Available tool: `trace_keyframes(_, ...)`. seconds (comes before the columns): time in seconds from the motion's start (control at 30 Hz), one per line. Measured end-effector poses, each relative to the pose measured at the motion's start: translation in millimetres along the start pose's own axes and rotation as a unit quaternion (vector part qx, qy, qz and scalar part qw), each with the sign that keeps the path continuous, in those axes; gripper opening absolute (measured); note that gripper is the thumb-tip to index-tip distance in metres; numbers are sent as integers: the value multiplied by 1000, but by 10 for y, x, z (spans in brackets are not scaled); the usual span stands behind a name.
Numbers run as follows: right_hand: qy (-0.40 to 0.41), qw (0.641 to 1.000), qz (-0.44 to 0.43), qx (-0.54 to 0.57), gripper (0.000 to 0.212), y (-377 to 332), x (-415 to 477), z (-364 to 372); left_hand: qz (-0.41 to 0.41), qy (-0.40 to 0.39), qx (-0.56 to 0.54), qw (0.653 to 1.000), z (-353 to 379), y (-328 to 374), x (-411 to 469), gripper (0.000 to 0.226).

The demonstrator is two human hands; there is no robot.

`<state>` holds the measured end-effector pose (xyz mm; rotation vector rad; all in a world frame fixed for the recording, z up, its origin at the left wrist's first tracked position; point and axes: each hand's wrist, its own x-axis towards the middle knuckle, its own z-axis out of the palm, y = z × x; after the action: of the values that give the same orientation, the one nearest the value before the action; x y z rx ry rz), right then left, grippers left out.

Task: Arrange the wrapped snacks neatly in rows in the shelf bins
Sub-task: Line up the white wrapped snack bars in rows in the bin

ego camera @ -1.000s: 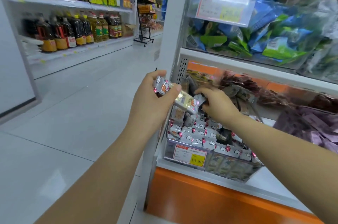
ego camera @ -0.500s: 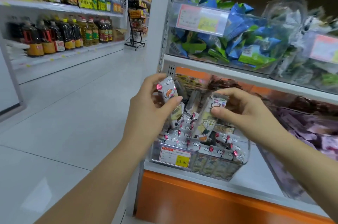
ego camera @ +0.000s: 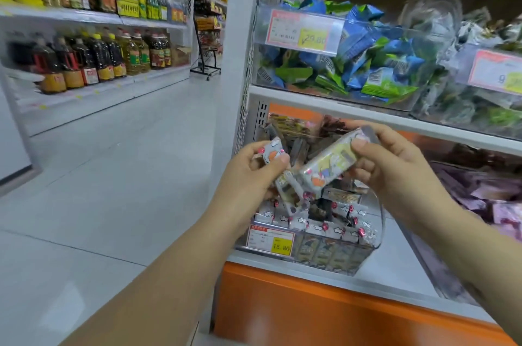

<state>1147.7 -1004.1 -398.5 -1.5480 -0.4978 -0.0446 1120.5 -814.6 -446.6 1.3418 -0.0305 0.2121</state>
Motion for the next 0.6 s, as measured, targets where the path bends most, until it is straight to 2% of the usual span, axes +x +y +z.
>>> trace_keyframes(0.07,19,999,2,30,9,29,-28,40,-27,20,-55,998,-17,9,14,24)
trace_keyframes(0.13,23,999,21,41,6,82,-85,85,-44,39,-104,993,-34,15,27,25)
trace_keyframes(0.23,25,998,52,37,22,147,-155,148,-63,53,-166,983,-57,17,43,26)
trace_keyframes(0.3,6,998,53,-37,35,193,-174,165,-64,58,-183,979,-52,8,55,24)
trace_keyframes(0.4,-10,994,50,-99,32,210,-206,225,-64,64,-185,979,-8,13,67,19)
trace_keyframes(0.5,-5,991,46,-123,32,201,-226,265,-67,53,-179,980,43,31,57,15)
trace_keyframes(0.6,28,993,44,-110,30,247,-229,271,-79,58,-202,974,40,39,49,21)
